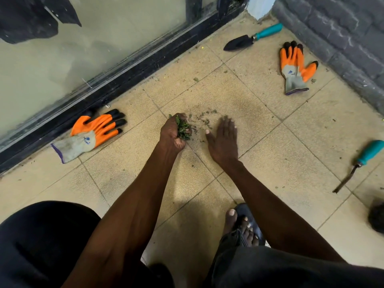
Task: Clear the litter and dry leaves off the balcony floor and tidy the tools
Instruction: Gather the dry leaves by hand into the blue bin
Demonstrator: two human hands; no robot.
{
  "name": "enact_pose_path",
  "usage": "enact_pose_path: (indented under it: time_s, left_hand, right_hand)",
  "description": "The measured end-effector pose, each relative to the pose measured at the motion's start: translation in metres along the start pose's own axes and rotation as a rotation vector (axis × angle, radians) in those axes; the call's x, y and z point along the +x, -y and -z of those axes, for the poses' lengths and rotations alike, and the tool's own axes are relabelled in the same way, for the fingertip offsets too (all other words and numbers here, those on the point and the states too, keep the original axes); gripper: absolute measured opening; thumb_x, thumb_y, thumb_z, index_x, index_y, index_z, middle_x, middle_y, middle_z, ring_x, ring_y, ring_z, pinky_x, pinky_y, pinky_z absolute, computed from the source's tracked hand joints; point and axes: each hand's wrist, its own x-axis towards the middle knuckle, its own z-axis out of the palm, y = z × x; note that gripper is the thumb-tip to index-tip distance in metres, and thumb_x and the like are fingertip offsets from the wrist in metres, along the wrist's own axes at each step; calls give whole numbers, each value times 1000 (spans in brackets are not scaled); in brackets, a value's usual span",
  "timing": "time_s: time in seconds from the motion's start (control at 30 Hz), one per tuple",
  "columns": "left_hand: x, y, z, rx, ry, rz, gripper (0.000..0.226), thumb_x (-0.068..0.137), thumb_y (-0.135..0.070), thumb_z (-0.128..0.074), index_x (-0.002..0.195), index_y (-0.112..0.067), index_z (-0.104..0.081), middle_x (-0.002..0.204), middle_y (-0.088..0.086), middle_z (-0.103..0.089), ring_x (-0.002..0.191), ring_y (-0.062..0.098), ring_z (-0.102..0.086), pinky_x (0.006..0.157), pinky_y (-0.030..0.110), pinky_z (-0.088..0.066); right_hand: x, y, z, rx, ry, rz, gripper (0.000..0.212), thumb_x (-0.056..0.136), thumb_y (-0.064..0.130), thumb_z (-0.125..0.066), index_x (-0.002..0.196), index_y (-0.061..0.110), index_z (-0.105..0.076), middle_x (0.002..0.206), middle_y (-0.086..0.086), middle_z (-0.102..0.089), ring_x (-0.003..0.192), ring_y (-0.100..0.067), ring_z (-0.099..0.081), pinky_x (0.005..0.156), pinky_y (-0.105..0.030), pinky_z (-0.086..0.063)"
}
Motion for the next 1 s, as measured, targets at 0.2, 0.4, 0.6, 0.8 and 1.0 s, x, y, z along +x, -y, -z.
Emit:
enact_pose_path:
  time_s: [0.2,0.4,0.6,0.8,1.0]
  left_hand:
    - [4,-9,7,-82,2,-5,22,84,3,-46,70,-13,-46,56,-1,-39,46,12,-32,36,15,-31]
    - [4,-18,16,-102,-71,-50,21,87,3,-45,71,-10,-50,55,1,-44,34,15,-38,36,15,-33]
    - [2,-32,25,-139,-67,-59,22,89,0,-45,71,-13,-48,48,0,-42,34,12,-37,36,14,-33]
    - [0,-40,36,-177,-87,-61,26,90,1,-44,68,-14,-43,46,-1,-40,33,12,-35,35,14,-30]
    - [3,-37,37,-166,-68,-53,26,88,2,-43,69,-15,-39,48,-1,-34,36,12,-29,37,15,-28]
  right_hand:
    - [10,-2,6,152,0,357,74,99,59,-9,156,13,0,164,-9,1,151,-22,3,122,-42,-3]
    - [75,0,25,86,46,175,78,98,59,-9,155,6,1,163,-15,4,150,-28,6,121,-41,5]
    - [54,28,4,-97,226,652,88,92,66,8,155,7,-2,163,-13,0,150,-23,5,123,-38,3]
    - [-2,12,-8,63,-86,220,77,99,58,-11,155,6,-9,163,-14,-6,151,-26,-1,123,-43,-2]
    - [-49,36,-42,-63,-59,-173,99,93,72,-9,150,-8,5,159,-26,12,147,-35,17,121,-47,9]
